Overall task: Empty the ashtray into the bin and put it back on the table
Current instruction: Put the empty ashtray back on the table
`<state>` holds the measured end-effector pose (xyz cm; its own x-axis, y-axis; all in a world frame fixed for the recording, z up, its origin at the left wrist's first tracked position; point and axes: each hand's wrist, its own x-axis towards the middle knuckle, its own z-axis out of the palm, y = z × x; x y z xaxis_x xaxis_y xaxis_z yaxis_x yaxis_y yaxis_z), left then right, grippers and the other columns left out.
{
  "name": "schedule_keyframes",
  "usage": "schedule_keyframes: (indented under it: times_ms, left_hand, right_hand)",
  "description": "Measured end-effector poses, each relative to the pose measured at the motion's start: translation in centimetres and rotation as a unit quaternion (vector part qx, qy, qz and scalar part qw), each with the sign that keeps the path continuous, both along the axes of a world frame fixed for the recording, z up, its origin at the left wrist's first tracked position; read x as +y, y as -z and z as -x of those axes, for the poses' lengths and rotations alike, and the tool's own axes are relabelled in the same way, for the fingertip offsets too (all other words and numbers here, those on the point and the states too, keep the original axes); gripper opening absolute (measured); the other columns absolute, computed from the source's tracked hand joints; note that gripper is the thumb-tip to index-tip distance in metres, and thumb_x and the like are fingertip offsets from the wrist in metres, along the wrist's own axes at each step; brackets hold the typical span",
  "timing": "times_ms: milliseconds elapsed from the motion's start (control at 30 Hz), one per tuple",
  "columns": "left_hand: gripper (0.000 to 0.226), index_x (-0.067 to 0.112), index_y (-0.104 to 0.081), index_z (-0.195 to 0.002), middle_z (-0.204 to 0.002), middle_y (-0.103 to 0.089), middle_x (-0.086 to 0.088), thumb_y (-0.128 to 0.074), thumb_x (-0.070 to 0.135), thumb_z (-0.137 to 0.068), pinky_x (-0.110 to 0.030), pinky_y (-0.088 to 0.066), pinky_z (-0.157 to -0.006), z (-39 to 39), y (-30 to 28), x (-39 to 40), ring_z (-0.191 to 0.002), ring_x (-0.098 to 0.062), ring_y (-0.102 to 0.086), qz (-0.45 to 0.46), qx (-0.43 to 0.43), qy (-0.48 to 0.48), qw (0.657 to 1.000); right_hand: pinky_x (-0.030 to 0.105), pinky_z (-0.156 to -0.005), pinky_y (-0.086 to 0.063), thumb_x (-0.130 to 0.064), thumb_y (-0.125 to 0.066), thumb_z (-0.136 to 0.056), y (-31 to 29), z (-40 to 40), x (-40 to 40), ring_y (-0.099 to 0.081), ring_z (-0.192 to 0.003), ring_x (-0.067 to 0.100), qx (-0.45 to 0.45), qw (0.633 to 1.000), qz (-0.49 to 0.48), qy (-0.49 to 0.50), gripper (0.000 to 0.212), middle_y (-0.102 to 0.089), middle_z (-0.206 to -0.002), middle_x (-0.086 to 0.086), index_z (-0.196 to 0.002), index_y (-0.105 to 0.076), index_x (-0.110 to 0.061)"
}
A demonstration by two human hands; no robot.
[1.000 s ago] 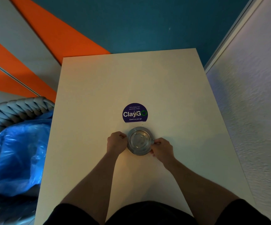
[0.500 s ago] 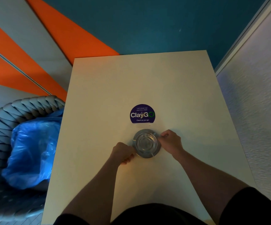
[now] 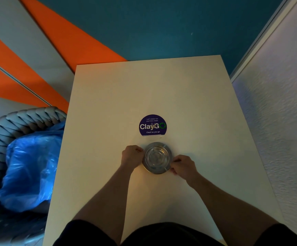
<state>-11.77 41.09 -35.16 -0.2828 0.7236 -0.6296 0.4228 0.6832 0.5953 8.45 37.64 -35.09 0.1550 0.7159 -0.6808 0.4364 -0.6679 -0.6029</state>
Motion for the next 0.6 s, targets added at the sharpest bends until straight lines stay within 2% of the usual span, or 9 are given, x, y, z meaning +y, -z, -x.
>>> schedule_keyframes:
  times_ms: [67, 167, 233, 367, 600]
  left_hand:
    - [0.010, 0.022, -0.070, -0.073, -0.083, -0.074, -0.009, -0.069, 0.014, -0.080, -0.037, -0.060, -0.071, 0.3, 0.1, -0.7, -0.075, -0.028, -0.068, 0.006, -0.002, -0.009, 1.000]
    - [0.006, 0.016, -0.072, -0.076, -0.080, -0.074, -0.011, -0.073, 0.011, -0.079, -0.032, -0.057, -0.060, 0.7, 0.3, -1.7, -0.068, -0.025, -0.068, 0.019, -0.018, -0.036, 0.999]
    - [0.009, 0.018, -0.071, -0.073, -0.078, -0.073, -0.012, -0.074, 0.011, -0.078, -0.031, -0.056, -0.059, 0.8, 0.3, -2.3, -0.066, -0.024, -0.068, 0.028, -0.025, -0.041, 0.998]
    - [0.008, 0.015, -0.070, -0.073, -0.068, -0.072, -0.011, -0.076, 0.010, -0.076, -0.029, -0.055, -0.054, 0.6, 0.2, -2.9, -0.054, -0.019, -0.063, 0.042, -0.042, -0.048, 0.997]
    - [0.004, 0.017, -0.071, -0.076, -0.066, -0.074, -0.009, -0.074, 0.018, -0.074, -0.031, -0.055, -0.054, 0.7, -0.1, -2.6, -0.055, -0.021, -0.065, 0.032, -0.043, -0.084, 0.995]
  right_hand:
    - [0.036, -0.072, -0.063, -0.009, -0.066, -0.079, 0.1, 0.1, 0.5, -0.073, -0.072, 0.022, -0.002, 1.000, -0.006, 0.016, 0.012, -0.076, -0.075, 0.009, -0.074, -0.071, -0.019]
    - [0.033, -0.073, -0.062, -0.013, -0.066, -0.080, 0.3, 0.1, 1.4, -0.071, -0.061, 0.015, -0.010, 1.000, -0.015, 0.019, 0.010, -0.075, -0.068, 0.002, -0.082, -0.072, -0.021]
    - [0.035, -0.076, -0.061, -0.016, -0.066, -0.080, 0.4, 0.1, 2.0, -0.072, -0.065, 0.017, -0.014, 1.000, -0.019, 0.013, 0.013, -0.075, -0.069, 0.002, -0.090, -0.073, -0.019]
    - [0.043, -0.085, -0.059, -0.015, -0.068, -0.080, 0.6, 0.1, 2.8, -0.073, -0.082, 0.025, -0.020, 0.999, -0.028, 0.002, 0.012, -0.077, -0.079, 0.006, -0.090, -0.074, -0.018]
    - [0.043, -0.086, -0.059, -0.022, -0.071, -0.078, 0.5, 0.1, 2.7, -0.073, -0.078, 0.022, -0.018, 0.999, -0.032, 0.011, 0.005, -0.076, -0.076, 0.002, -0.083, -0.071, -0.024]
